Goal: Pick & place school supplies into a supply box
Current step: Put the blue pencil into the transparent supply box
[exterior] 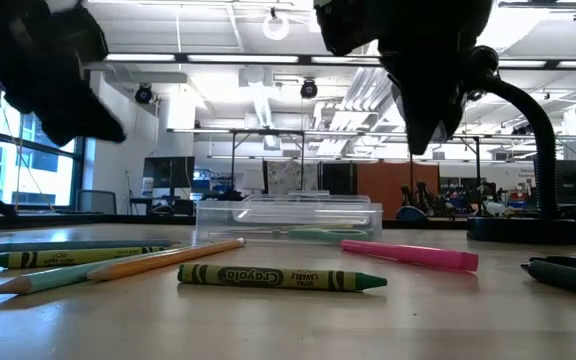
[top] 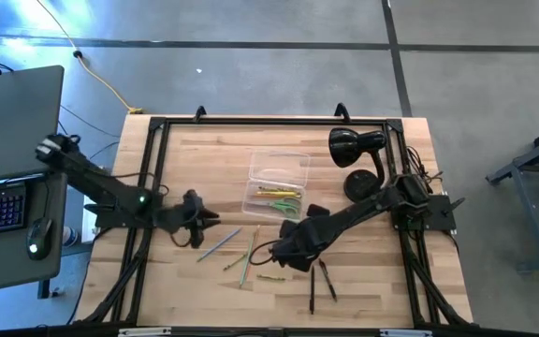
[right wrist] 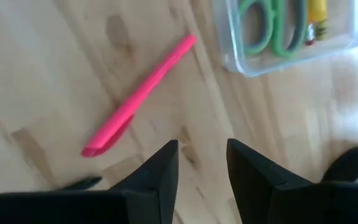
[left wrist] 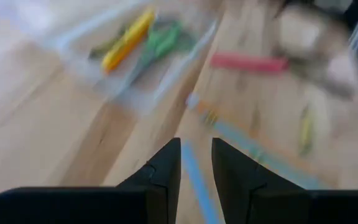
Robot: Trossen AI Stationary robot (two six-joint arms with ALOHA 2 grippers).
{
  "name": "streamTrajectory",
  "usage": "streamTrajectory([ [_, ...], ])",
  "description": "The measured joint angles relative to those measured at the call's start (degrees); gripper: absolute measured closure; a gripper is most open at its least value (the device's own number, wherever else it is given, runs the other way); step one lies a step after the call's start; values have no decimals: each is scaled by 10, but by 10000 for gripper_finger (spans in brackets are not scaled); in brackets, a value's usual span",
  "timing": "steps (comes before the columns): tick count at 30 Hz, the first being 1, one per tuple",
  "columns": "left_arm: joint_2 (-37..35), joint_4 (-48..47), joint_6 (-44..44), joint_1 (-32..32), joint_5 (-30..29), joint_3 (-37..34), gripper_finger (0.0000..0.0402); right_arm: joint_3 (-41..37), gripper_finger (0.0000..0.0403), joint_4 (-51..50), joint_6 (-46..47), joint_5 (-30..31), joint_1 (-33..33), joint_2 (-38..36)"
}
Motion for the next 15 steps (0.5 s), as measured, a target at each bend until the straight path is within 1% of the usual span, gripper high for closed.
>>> streamTrajectory([
  [3,31,54,-1,-48,-96,-11,280,0,288,0,5,36,0,0],
  [5,55,75,-6,-68,-131,-11,280,0,288,0,5,57,0,0],
  [7,87,101,-20,-83,-143,-11,280,0,288,0,5,72,-1,0],
  [11,167,147,-52,-98,-146,-11,280,0,288,0,-2,88,-2,0],
  [15,247,191,-79,-97,-169,-11,280,0,288,3,-6,108,-3,0],
])
